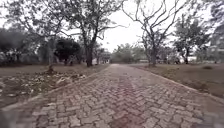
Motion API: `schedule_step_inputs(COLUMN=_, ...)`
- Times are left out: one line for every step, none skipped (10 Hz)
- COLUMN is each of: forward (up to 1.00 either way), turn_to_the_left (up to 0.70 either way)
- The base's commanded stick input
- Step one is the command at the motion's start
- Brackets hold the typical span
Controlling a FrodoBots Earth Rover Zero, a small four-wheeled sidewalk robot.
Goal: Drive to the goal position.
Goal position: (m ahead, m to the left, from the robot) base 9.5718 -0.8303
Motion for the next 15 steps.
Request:
schedule_step_inputs(forward=0.7, turn_to_the_left=0.0)
schedule_step_inputs(forward=0.7, turn_to_the_left=0.0)
schedule_step_inputs(forward=0.7, turn_to_the_left=0.0)
schedule_step_inputs(forward=0.7, turn_to_the_left=0.0)
schedule_step_inputs(forward=0.7, turn_to_the_left=0.0)
schedule_step_inputs(forward=0.7, turn_to_the_left=0.0)
schedule_step_inputs(forward=0.7, turn_to_the_left=0.0)
schedule_step_inputs(forward=0.7, turn_to_the_left=-0.23)
schedule_step_inputs(forward=0.7, turn_to_the_left=-0.26)
schedule_step_inputs(forward=0.7, turn_to_the_left=0.0)
schedule_step_inputs(forward=0.7, turn_to_the_left=0.0)
schedule_step_inputs(forward=0.7, turn_to_the_left=0.0)
schedule_step_inputs(forward=0.7, turn_to_the_left=0.0)
schedule_step_inputs(forward=0.7, turn_to_the_left=0.0)
schedule_step_inputs(forward=0.7, turn_to_the_left=0.0)
